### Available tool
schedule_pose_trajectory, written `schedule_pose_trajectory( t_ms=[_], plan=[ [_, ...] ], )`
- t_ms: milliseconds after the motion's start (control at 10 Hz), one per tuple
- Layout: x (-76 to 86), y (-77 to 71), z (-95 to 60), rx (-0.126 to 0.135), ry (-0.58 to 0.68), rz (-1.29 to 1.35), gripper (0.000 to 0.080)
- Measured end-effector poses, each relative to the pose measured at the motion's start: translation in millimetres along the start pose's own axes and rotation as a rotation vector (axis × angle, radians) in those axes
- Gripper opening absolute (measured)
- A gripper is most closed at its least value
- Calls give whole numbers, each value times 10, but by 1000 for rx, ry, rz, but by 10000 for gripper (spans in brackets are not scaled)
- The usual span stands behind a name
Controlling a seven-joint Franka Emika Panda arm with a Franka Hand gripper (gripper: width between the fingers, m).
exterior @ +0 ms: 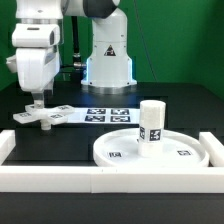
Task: Assemble round table
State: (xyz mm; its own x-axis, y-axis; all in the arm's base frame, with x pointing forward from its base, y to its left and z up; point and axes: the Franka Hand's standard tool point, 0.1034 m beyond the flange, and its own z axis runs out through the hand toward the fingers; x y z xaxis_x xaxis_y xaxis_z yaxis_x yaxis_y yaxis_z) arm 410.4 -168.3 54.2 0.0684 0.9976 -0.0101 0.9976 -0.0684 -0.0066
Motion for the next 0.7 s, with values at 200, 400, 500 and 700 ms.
schedule_pose_trajectory(
  t_ms=[200, 400, 500, 700],
  plan=[
    [-19, 0, 54, 8, 1, 4, 649],
    [0, -10, 91, 16, 3, 31, 649],
    [49, 13, 79, 14, 3, 61, 649],
    [38, 1, 89, 17, 3, 65, 649]
  ],
)
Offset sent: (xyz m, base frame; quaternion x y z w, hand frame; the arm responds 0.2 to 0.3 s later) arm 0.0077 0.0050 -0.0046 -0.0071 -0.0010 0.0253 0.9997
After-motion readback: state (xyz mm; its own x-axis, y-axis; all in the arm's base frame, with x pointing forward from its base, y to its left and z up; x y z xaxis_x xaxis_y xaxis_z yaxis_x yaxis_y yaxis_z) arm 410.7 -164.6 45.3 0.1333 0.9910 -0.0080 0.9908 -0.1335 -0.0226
